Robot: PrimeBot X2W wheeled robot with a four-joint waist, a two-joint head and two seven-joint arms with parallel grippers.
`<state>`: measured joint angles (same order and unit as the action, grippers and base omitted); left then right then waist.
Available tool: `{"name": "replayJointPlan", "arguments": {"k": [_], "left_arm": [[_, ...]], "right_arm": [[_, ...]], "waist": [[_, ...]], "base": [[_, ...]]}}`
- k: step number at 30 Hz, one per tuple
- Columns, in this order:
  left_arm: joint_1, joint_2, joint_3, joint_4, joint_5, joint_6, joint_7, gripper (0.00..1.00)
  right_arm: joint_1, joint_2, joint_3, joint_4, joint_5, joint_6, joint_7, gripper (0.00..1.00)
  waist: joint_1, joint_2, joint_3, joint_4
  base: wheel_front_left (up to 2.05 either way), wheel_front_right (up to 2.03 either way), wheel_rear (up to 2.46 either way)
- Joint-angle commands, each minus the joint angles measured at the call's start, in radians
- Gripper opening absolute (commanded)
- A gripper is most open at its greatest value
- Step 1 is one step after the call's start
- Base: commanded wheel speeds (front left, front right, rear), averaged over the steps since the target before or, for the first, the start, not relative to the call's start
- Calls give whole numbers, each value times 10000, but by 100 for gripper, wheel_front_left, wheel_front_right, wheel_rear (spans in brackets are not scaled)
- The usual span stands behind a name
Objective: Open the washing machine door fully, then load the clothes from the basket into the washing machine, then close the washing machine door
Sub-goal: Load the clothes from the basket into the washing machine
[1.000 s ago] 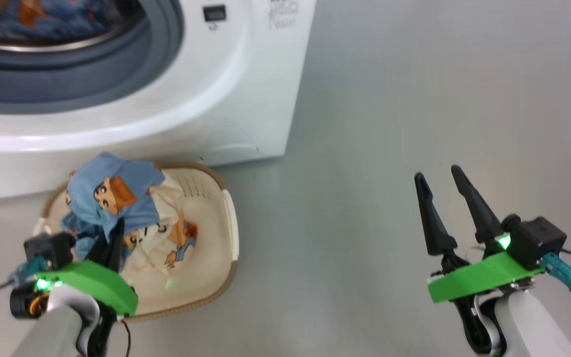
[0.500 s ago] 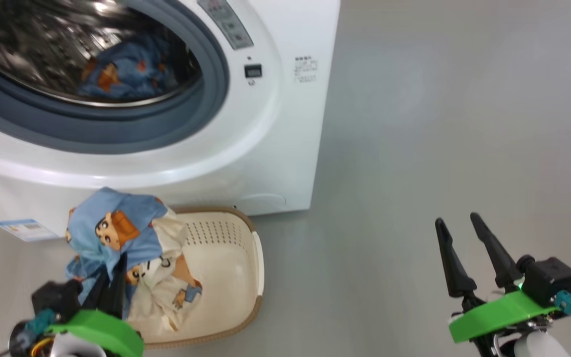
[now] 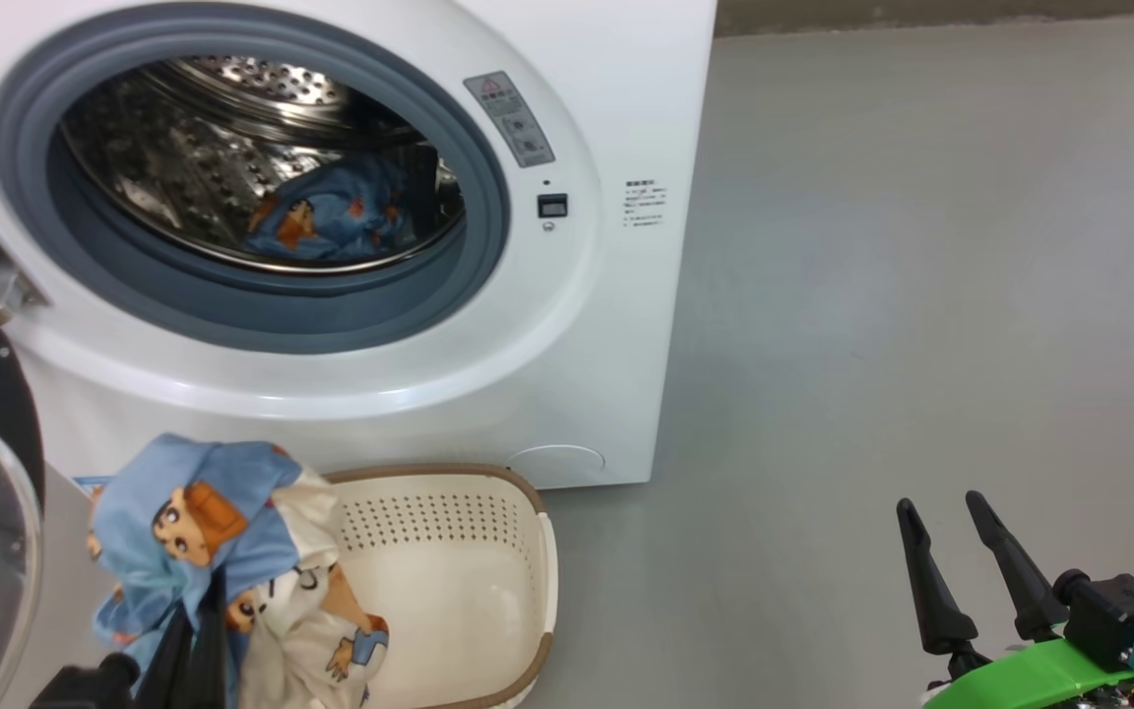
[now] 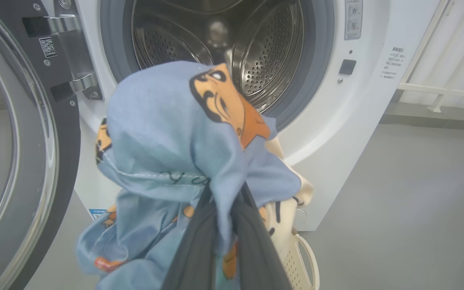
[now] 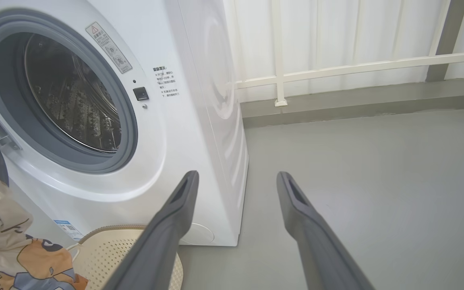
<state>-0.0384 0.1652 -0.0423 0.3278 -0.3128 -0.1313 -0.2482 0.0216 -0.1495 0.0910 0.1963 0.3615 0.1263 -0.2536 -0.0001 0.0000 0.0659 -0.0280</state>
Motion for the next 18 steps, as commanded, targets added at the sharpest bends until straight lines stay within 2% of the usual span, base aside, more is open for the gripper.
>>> {"name": "replayJointPlan", "arguments": {"k": [1,9,18], "left_arm": [[45,88,485,-539,153,6,-135,0],[447,-72,706,-1191,324,6,-135,0],[0,-24,680,-1253,232,6,-135,0]], "right_arm": [[-9,-178,134,-278,69,44,-82,100],[46,-170,46,-337,45,44,-82,100],[-138,-5,18,-375,6,44,-82,100]], "waist": [[1,0,-70,85],[1,0,39,120],[1,0,440,9]], "base": [[0,0,0],[0,0,0],[0,0,0]]}}
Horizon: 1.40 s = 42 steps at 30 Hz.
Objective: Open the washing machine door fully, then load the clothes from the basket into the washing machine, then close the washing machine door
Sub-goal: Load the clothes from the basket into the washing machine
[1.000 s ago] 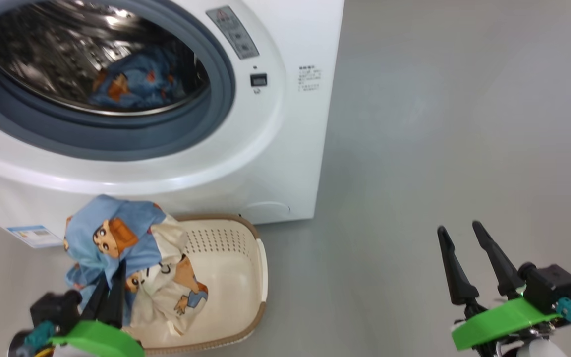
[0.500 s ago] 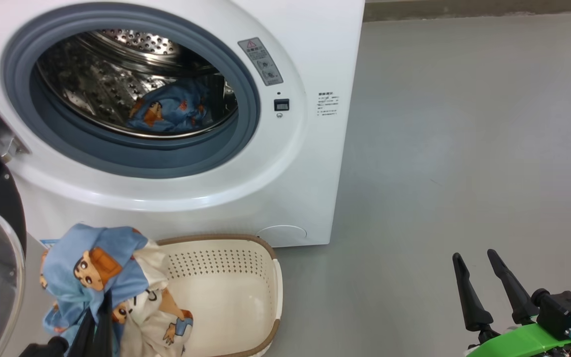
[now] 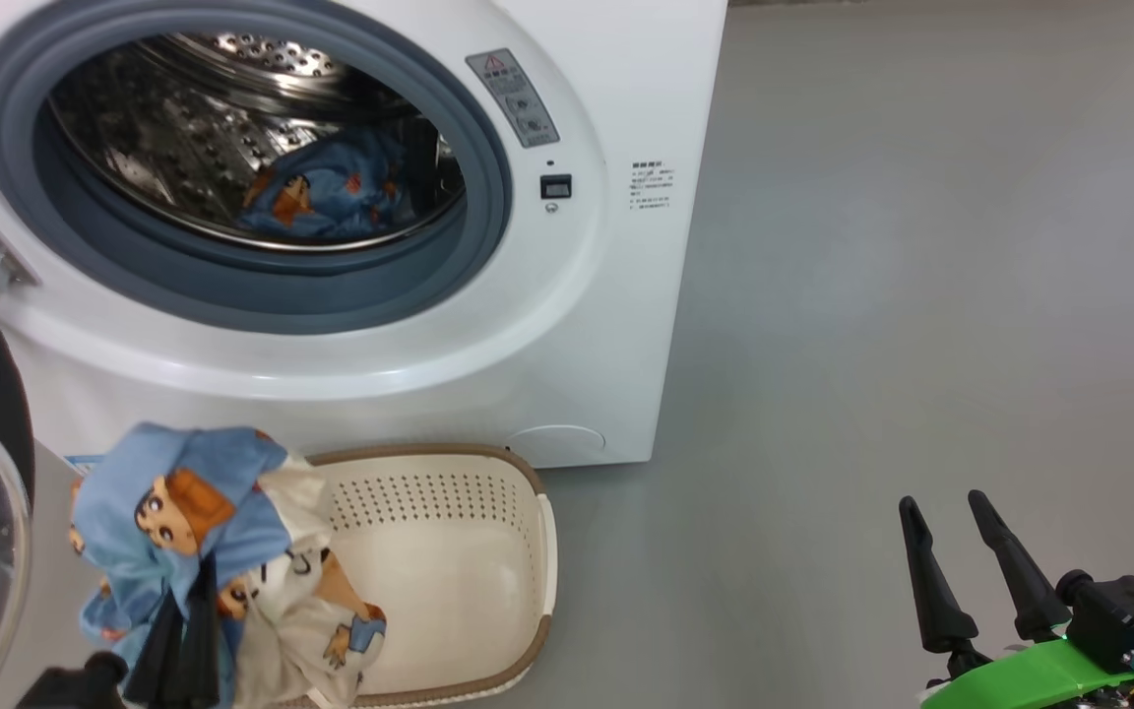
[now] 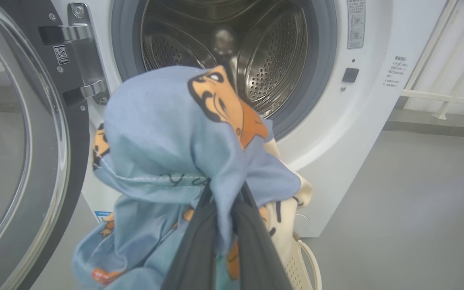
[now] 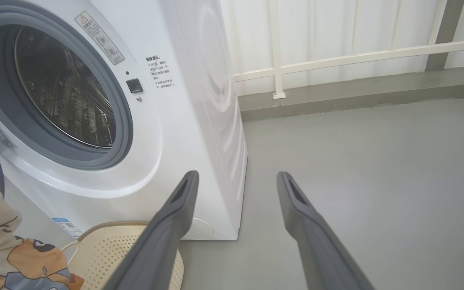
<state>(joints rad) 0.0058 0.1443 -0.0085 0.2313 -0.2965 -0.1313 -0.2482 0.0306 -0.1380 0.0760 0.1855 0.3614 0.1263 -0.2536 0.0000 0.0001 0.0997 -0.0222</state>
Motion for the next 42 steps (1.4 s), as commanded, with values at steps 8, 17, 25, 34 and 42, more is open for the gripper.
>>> {"name": "replayJointPlan", "arguments": {"k": [8,17,25,34,42], "left_arm": [[-1584,540,237,-144,-58,6,-135,0],[-3940,1311,166,592,-201,6,-135,0],[-6125,1816,-234,1853,-395,6,-135,0],[-8640,2538,-869,4264,-529,6,-111,0],[-10565,3127,-1436,6410,-980,6,88,0]], "right_arm": [[-629,162,178,-328,-80,44,-82,100],[-1401,426,350,-360,-197,44,-82,100],[-1879,674,342,-367,-220,44,-82,100],[-2105,833,473,-413,-187,44,-82,100],[-2305,873,819,-454,214,44,-82,100]], "waist": [[0,-1,961,-302],[0,-1,2155,-699],[0,-1,2802,-1125],[0,-1,3272,-1619],[0,-1,3749,-2154]], "base": [[0,0,0],[0,0,0],[0,0,0],[0,0,0],[0,0,0]]}}
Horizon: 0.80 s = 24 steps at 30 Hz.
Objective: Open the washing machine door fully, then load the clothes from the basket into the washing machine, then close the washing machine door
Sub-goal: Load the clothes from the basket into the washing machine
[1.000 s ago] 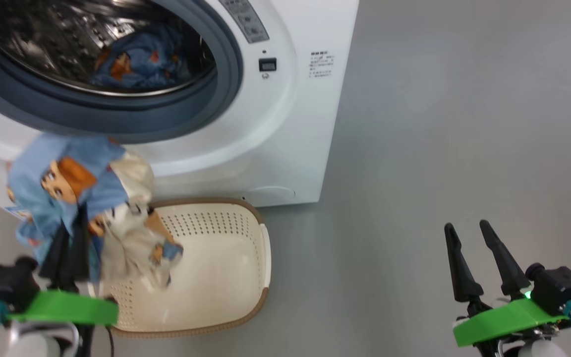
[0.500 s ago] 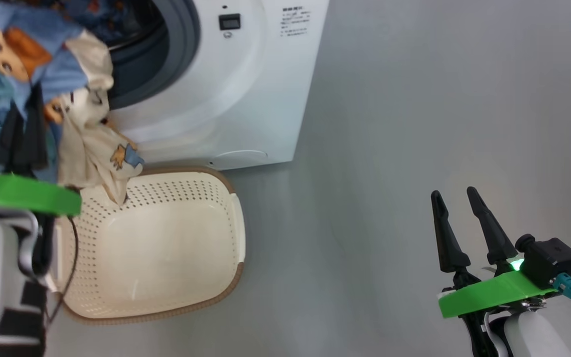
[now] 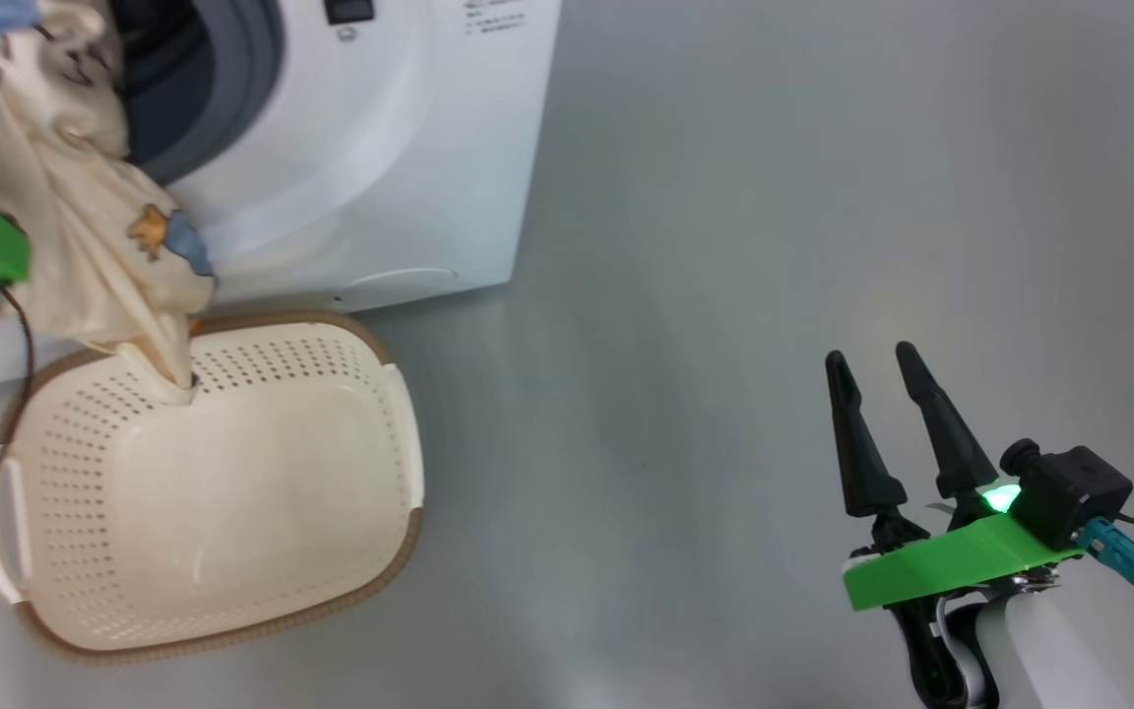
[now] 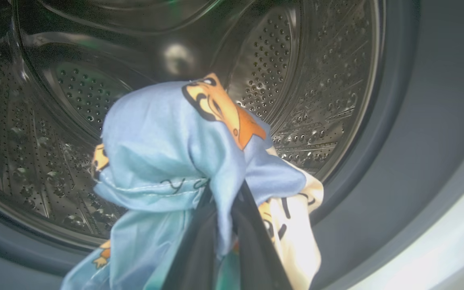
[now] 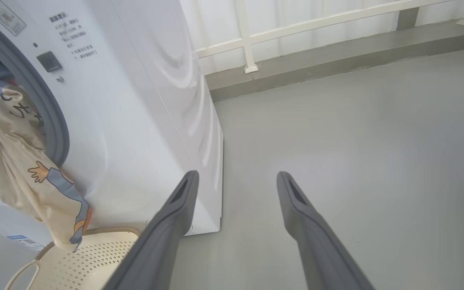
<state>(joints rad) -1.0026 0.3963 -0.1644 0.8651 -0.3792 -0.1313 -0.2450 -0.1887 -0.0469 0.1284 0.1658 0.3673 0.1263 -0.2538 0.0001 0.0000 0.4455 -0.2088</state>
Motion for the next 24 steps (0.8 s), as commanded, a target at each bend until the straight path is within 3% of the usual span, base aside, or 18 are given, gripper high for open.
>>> {"name": "replayJointPlan", "arguments": {"k": [1,9,16,20,24], "left_arm": [[-481,607,123,73,-154,6,55,0],[-2140,1088,-861,1617,-224,6,444,0],[-3202,1436,-1222,2535,-431,6,98,0],[-3634,1596,-1137,2318,-407,10,-139,0],[-3725,1867,-729,861,-78,173,-162,0]], "right_arm": [[-112,-38,295,-257,154,44,-80,100],[-320,-35,657,-338,470,44,-80,100],[-355,-35,866,-390,573,44,-80,100],[-344,-34,862,-425,574,44,-80,100],[-434,-34,855,-477,596,44,-80,100]], "waist": [[-1,0,290,-288],[-1,0,826,-677],[-1,0,1141,-986],[-1,0,1263,-1014],[-1,0,1425,-1021]], "base": [[0,0,0],[0,0,0],[0,0,0],[0,0,0],[0,0,0]]}}
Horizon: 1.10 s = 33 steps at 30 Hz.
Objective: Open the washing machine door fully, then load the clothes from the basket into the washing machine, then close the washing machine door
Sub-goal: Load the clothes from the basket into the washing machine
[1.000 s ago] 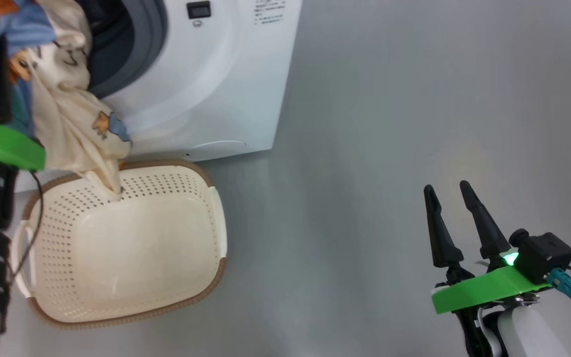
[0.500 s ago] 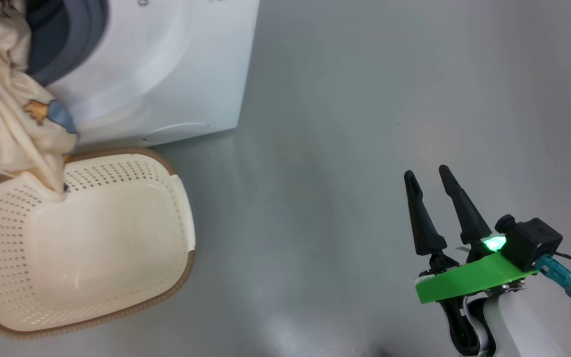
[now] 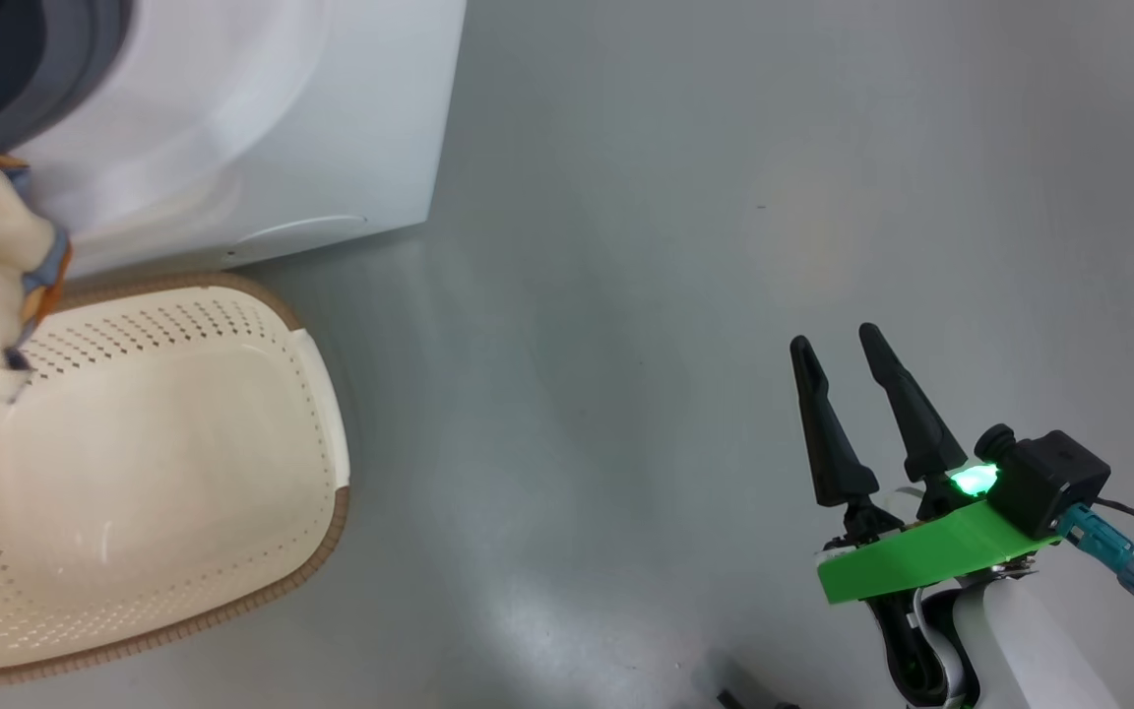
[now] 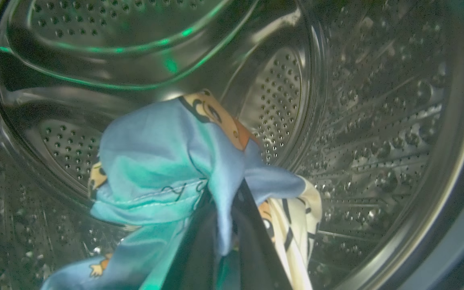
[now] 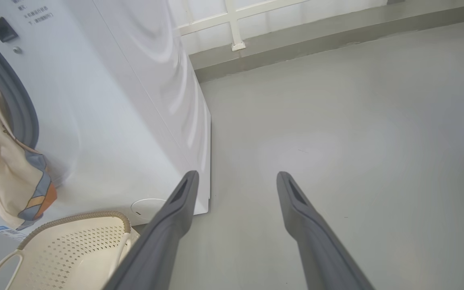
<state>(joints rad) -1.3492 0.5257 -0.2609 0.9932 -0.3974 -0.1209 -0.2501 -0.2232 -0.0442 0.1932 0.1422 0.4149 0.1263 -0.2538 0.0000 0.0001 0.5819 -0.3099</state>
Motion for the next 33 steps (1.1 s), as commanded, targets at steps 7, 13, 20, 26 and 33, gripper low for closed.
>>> {"name": "replayJointPlan", "arguments": {"k": [7,13,20,26,33], "left_arm": [[574,548,1055,-1900,733,119,-114,0],[790,413,1080,-1056,963,9,-115,0],[366,284,925,139,970,-53,-115,100],[169,189,846,480,955,-79,-116,100],[601,-21,1227,181,670,-90,-116,100]], "right_arm": [[-269,-61,257,-295,133,44,-80,100],[-298,-61,358,-311,195,44,-80,100],[-228,-61,368,-292,226,44,-80,100],[-245,-61,346,-274,227,44,-80,100],[-261,-61,288,-235,140,44,-80,100]], "waist": [[0,-1,229,-27],[0,-1,249,-96],[0,-1,170,-118],[0,-1,50,-87],[0,-1,-137,8]], "base": [[0,0,0],[0,0,0],[0,0,0],[0,0,0],[0,0,0]]}}
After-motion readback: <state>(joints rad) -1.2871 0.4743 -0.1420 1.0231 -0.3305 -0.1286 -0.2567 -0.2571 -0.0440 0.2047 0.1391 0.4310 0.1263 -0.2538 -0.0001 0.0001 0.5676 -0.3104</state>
